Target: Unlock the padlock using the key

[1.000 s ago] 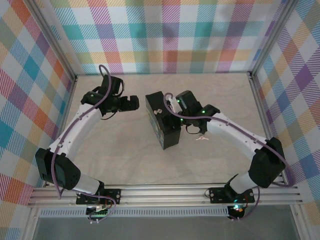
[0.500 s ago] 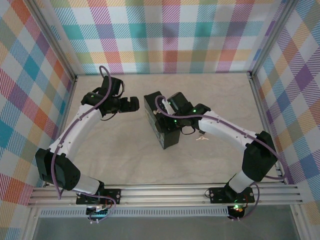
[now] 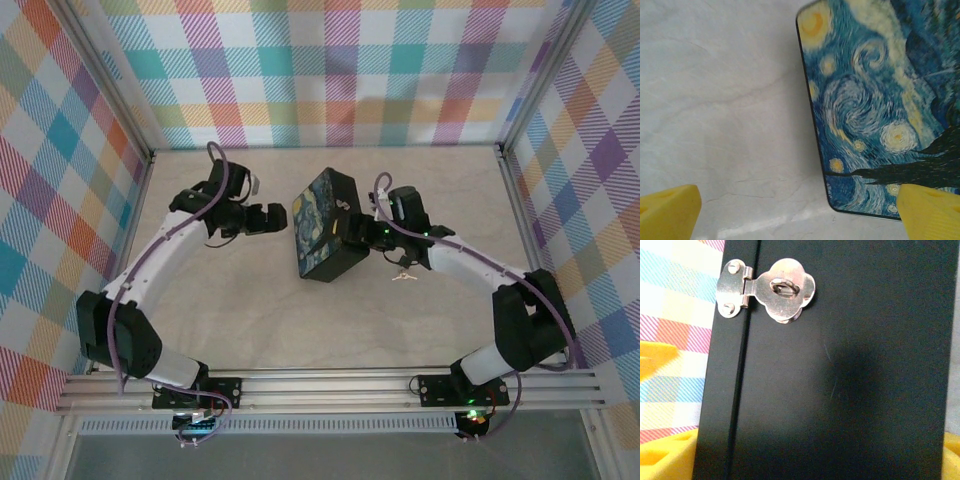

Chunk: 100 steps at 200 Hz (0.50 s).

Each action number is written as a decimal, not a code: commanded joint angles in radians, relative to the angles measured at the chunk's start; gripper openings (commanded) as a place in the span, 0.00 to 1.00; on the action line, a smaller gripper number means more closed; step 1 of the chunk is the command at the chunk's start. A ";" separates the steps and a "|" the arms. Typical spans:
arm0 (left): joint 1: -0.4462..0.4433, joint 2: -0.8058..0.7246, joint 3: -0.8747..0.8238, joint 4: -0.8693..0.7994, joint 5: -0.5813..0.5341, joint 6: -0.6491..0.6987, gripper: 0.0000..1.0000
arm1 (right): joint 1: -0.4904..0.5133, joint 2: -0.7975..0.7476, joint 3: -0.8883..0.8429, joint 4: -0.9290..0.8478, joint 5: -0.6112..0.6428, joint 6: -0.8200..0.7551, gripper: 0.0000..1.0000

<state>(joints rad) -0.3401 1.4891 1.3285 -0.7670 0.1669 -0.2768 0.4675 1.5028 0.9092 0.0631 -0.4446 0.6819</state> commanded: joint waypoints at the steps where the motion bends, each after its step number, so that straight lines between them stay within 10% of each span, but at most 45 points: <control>1: -0.022 0.067 -0.029 0.081 0.072 -0.055 1.00 | -0.006 0.048 -0.067 0.192 -0.121 0.114 0.86; 100: -0.042 0.308 -0.004 0.212 -0.007 -0.130 1.00 | -0.042 0.200 -0.110 0.364 -0.201 0.136 0.90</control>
<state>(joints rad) -0.3779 1.7527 1.3174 -0.5873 0.1970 -0.3828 0.4240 1.6520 0.8059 0.4206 -0.6422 0.8425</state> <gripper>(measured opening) 0.999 0.900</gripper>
